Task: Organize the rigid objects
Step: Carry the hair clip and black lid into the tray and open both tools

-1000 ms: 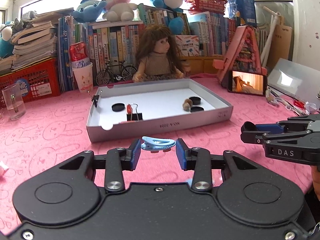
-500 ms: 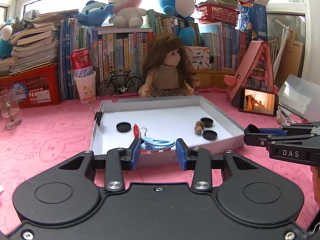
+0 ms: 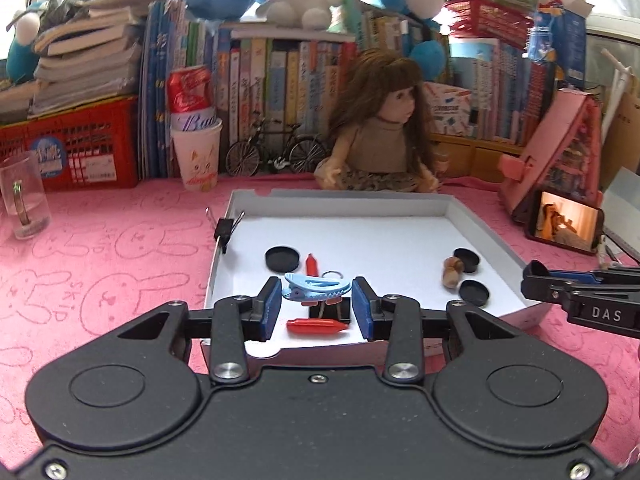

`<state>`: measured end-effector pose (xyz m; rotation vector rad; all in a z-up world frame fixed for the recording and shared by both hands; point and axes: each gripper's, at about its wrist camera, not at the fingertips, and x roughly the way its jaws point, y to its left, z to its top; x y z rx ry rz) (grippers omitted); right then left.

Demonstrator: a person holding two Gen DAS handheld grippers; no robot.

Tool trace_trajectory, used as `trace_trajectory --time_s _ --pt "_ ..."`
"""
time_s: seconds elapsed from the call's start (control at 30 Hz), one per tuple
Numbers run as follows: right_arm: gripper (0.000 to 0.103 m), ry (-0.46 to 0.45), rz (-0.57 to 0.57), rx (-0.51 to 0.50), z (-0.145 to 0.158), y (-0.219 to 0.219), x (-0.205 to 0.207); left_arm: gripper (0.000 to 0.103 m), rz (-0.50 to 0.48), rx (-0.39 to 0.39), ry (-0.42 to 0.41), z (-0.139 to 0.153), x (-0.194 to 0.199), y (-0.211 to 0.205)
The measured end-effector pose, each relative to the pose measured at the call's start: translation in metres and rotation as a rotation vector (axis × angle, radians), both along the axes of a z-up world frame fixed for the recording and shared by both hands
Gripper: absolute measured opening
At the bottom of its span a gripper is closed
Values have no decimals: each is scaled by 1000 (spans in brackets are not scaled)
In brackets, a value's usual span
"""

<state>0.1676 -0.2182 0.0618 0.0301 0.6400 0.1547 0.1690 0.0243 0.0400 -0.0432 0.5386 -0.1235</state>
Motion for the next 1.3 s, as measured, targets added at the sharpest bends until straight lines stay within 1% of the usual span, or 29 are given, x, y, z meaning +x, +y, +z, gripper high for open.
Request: trace_trajectory --time_s 0.13,0.23,0.37,0.63,0.97,1.3 --pt "37 32 8 -24 -3 1 11 37 3 16 10 -4 11 2" --pt "37 99 42 -38 -1 0 29 37 9 20 28 -3 26 4" --pt "37 201 54 -23 0 -3 55 37 24 -7 82 -6 48 9" --pt "37 283 19 29 -9 -6 85 37 65 -39 157 -21 75 16" --pt "38 306 -2 42 -17 -4 98 37 74 -39 177 -29 84 14" --pt "40 288 -8 7 -18 1 103 37 73 -33 176 -31 87 10"
